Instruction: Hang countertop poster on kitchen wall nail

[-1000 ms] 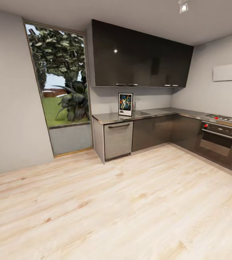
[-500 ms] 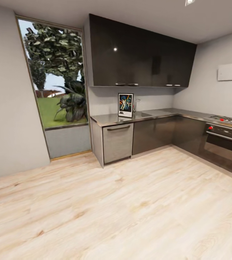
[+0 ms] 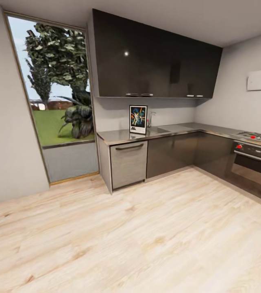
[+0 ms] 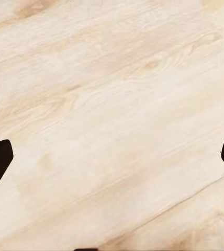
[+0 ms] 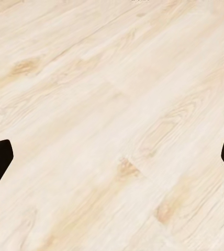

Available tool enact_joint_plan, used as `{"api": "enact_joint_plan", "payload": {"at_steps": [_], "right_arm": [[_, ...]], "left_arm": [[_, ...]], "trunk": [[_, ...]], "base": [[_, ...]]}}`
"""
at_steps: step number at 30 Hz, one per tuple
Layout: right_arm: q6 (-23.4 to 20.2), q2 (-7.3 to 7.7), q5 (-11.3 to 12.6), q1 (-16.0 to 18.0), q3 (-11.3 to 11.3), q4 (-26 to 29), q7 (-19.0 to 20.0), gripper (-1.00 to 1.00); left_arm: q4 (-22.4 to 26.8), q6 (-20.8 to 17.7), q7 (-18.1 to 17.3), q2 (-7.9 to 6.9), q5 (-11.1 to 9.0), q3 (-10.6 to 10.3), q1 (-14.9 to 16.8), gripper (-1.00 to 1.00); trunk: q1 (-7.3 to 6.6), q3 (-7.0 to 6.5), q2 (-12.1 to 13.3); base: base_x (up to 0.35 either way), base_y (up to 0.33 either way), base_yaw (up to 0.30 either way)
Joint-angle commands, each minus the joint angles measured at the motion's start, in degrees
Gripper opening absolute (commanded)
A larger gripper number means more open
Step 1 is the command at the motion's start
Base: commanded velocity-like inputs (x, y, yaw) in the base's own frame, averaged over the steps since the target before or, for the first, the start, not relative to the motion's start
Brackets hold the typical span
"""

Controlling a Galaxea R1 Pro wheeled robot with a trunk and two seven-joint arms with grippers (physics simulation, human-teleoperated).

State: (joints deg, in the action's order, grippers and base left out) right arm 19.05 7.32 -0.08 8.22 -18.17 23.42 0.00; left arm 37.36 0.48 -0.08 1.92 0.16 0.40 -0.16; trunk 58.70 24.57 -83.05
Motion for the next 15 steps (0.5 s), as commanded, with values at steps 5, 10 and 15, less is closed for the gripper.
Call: {"api": "enact_joint_plan", "payload": {"at_steps": [5,10,15], "right_arm": [[0.2,0.03,-0.1,0.0,0.0,-0.2,0.0,1.0],[0.2,0.06,-0.1,0.0,0.0,-0.2,0.0,1.0],[0.2,0.08,-0.1,0.0,0.0,-0.2,0.0,1.0]], "left_arm": [[0.1,0.0,0.0,0.01,0.0,0.0,0.0,1.0],[0.1,0.0,0.0,0.01,0.0,0.0,0.0,1.0],[0.1,0.0,0.0,0.01,0.0,0.0,0.0,1.0]], "trunk": [[0.03,0.05,0.0],[0.03,0.05,0.0],[0.03,0.05,0.0]], "base": [[0.269,-0.229,0.0],[0.267,-0.229,0.0],[0.267,-0.224,0.0]]}}
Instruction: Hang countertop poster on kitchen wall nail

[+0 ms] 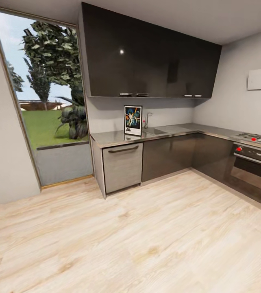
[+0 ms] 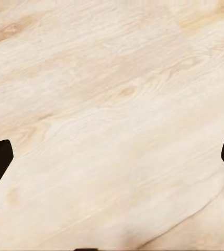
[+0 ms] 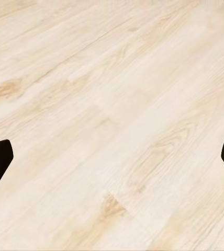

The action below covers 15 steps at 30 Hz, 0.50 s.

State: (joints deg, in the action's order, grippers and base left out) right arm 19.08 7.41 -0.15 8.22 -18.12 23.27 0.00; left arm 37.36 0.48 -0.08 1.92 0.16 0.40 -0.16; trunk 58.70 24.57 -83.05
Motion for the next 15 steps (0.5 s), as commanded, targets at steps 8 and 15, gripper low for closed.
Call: {"api": "enact_joint_plan", "payload": {"at_steps": [8,15], "right_arm": [[0.2,-0.02,0.0,0.0,-0.1,-0.1,0.0,1.0],[0.3,-0.02,0.0,0.0,-0.1,-0.1,0.0,1.0]], "left_arm": [[0.1,0.1,0.0,0.01,0.0,0.0,0.0,1.0],[0.1,0.1,0.0,0.01,0.0,0.0,0.0,1.0]], "trunk": [[0.03,0.05,0.0],[0.03,0.05,0.0]], "base": [[0.272,-0.21,0.0],[0.276,-0.201,0.0]]}}
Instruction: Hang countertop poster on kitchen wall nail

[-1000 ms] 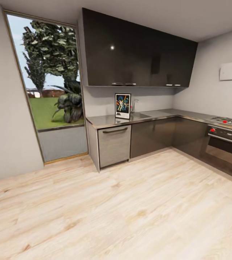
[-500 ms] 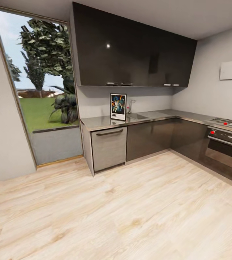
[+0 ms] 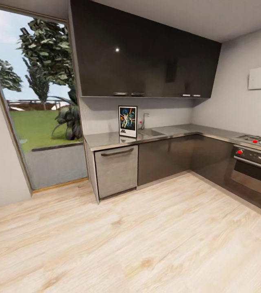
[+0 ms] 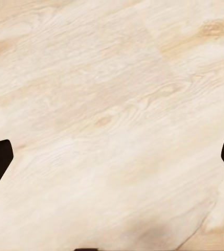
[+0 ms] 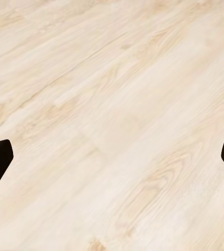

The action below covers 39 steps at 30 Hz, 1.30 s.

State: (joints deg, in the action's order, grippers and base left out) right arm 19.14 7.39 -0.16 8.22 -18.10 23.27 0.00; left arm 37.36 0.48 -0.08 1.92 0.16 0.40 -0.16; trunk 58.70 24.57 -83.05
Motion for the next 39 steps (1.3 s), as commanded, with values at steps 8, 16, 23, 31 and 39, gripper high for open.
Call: {"api": "enact_joint_plan", "payload": {"at_steps": [8,16,23,31,39], "right_arm": [[0.2,-0.03,0.0,0.0,-0.1,-0.1,0.0,1.0],[0.2,-0.09,0.0,0.0,-0.1,-0.1,0.0,1.0],[0.2,-0.1,0.0,0.0,-0.1,-0.1,0.0,1.0],[0.2,-0.04,0.0,0.0,-0.1,-0.1,0.0,1.0],[0.2,0.04,0.0,0.0,-0.1,-0.1,0.0,1.0]], "left_arm": [[0.1,0.1,0.0,0.01,0.0,0.0,0.0,1.0],[0.1,0.1,0.0,0.01,0.0,0.0,0.0,1.0],[0.1,0.1,0.0,0.01,0.0,0.0,0.0,1.0],[0.1,0.1,0.0,0.01,0.0,0.1,0.0,1.0],[0.1,0.1,0.0,0.01,0.0,0.0,0.0,1.0]], "trunk": [[0.03,0.05,0.0],[0.03,0.05,0.0],[0.03,0.05,0.0],[0.03,0.05,0.0],[0.03,0.05,0.0]], "base": [[0.277,-0.2,0.0],[0.277,-0.2,0.0],[0.278,-0.196,0.0],[0.28,-0.194,0.0],[0.28,-0.198,0.0]]}}
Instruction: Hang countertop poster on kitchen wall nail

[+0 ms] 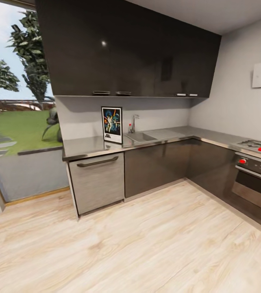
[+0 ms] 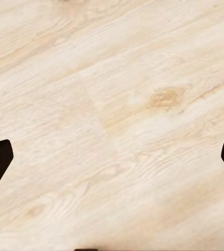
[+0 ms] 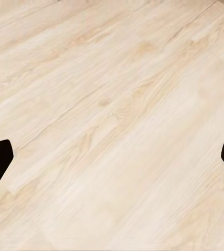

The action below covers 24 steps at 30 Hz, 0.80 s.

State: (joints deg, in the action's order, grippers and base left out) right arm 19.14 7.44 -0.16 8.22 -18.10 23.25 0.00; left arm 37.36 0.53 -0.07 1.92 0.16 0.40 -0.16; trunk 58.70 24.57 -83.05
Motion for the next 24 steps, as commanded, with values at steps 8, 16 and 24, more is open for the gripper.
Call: {"api": "enact_joint_plan", "payload": {"at_steps": [8,16,24], "right_arm": [[0.2,0.03,0.0,0.0,-0.1,-0.1,0.0,1.0],[0.2,0.03,0.0,0.0,-0.1,0.0,0.0,1.0],[0.2,-0.04,0.0,0.0,-0.1,-0.1,0.0,1.0]], "left_arm": [[0.1,0.0,0.0,0.01,0.0,0.0,0.0,1.0],[0.1,0.1,0.0,0.01,0.0,0.0,0.0,1.0],[0.1,0.1,0.0,0.01,0.0,0.0,0.0,1.0]], "trunk": [[0.03,0.05,0.0],[0.03,0.05,0.0],[0.03,0.05,0.0]], "base": [[0.28,-0.207,0.0],[0.28,-0.212,0.0],[0.276,-0.222,0.0]]}}
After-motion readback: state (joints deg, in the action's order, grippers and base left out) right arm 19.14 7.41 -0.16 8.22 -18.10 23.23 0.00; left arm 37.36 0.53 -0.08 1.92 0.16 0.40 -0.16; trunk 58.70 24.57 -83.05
